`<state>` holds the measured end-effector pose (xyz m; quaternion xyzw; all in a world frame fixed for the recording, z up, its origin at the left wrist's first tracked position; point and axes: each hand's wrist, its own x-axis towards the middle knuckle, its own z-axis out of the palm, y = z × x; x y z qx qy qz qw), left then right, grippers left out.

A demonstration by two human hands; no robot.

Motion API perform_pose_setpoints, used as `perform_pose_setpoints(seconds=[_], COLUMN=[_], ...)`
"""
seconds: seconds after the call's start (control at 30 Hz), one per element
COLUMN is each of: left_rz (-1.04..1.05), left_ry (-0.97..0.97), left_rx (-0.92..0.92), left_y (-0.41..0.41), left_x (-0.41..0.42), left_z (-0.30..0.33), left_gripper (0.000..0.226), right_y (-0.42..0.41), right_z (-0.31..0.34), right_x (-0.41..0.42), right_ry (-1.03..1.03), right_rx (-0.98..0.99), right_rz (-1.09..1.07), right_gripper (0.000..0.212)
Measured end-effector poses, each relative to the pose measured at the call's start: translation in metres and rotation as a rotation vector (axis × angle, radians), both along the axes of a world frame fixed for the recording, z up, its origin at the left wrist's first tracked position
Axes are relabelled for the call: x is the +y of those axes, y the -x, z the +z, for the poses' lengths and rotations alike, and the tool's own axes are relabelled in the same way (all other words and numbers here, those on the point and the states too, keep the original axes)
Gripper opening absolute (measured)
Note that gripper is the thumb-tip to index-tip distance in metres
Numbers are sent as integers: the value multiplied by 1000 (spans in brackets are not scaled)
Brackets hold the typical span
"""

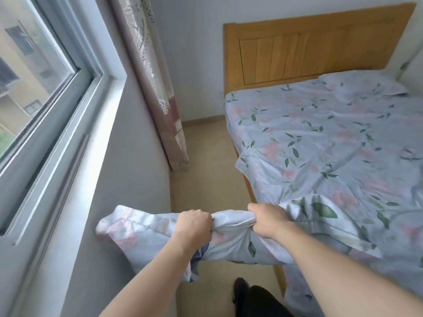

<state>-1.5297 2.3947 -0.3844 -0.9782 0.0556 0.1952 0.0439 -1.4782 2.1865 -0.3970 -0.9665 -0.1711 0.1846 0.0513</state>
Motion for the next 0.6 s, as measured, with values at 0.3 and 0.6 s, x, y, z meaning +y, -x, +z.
perform_pose_setpoints(seconds=[0.3, 0.6], left_rz=[-46, -101], left_ry=[-16, -102], left_rx=[40, -52], left_y=[-172, -370], left_x=[9, 13], left_z=[-18, 9], left_gripper=[5, 16], right_y=[-167, -351], right_z=[-41, -17], right_x=[10, 12], right_ry=[-26, -90], right_rx=[105, 17], right_rz=[-131, -151], right_gripper=[12, 14])
